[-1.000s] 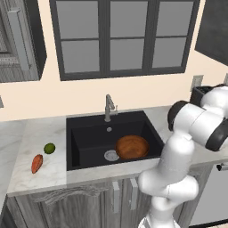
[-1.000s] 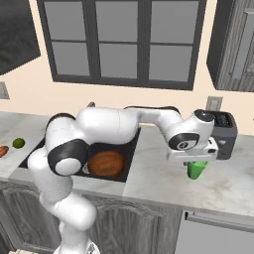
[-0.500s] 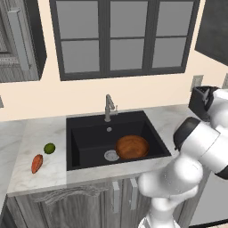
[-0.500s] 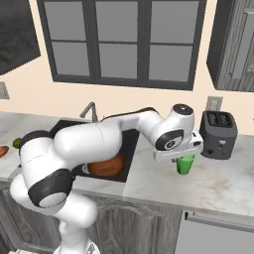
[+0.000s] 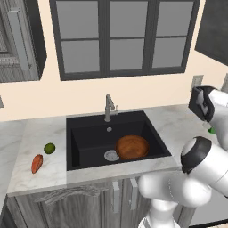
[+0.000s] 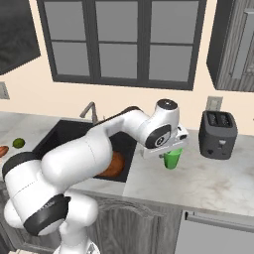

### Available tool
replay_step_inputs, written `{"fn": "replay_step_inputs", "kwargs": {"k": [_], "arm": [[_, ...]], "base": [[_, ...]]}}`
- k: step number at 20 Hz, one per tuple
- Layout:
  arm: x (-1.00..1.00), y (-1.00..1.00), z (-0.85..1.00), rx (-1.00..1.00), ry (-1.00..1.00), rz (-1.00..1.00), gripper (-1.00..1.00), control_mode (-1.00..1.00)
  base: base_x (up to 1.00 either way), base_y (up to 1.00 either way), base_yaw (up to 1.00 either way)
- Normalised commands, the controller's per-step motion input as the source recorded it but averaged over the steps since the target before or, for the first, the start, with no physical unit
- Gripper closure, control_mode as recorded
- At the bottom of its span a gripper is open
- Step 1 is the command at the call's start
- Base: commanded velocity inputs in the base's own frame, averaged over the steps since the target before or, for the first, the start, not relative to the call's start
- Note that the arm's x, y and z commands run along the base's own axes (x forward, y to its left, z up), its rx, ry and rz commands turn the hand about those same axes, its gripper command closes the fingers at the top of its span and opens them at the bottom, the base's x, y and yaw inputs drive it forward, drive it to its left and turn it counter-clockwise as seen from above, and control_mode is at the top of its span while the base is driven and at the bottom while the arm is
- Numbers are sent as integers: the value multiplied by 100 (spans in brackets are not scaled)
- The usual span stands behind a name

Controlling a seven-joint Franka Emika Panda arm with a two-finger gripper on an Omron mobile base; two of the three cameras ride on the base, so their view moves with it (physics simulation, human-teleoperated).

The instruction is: Remove the lime and sweet potato from the sink. Then move the bowl and cup from the counter to the sink for washing.

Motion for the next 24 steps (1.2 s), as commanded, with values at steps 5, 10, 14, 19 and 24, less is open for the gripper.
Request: {"fn": "replay_step_inputs", "kwargs": {"k": [5,10,14,19,24], "arm": [[2,42,13,-1,0,13,100,-100],[3,42,16,-3,0,14,100,-100],[1,42,13,-2,0,15,100,-100],[0,44,8,-1,0,15,100,-100],[0,46,2,0,0,15,100,-100]], "base": [[0,0,0],[0,0,0],[0,0,0],[0,0,0],[0,0,0]]}}
